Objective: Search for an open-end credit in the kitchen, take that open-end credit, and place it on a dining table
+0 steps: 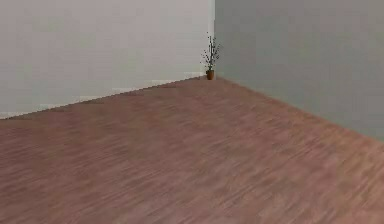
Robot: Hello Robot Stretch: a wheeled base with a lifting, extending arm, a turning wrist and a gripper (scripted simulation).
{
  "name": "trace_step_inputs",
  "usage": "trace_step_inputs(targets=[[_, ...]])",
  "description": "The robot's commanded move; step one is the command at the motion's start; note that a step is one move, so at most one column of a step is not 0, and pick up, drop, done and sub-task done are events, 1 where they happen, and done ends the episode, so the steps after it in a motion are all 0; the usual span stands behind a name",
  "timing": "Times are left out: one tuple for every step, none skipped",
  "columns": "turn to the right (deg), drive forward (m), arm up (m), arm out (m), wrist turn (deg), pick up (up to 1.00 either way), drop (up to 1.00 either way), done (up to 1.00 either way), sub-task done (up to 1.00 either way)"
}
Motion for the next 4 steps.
trace_step_inputs(targets=[[-33.0,0.0,0.0,0.0,0.0,0.0,0.0,0.0,0.0],[0.0,0.15,0.0,0.0,0.0,0.0,0.0,0.0,0.0],[45.0,0.0,0.0,0.0,0.0,0.0,0.0,0.0,0.0],[39.0,0.0,0.0,0.0,0.0,0.0,0.0,0.0,0.0]])
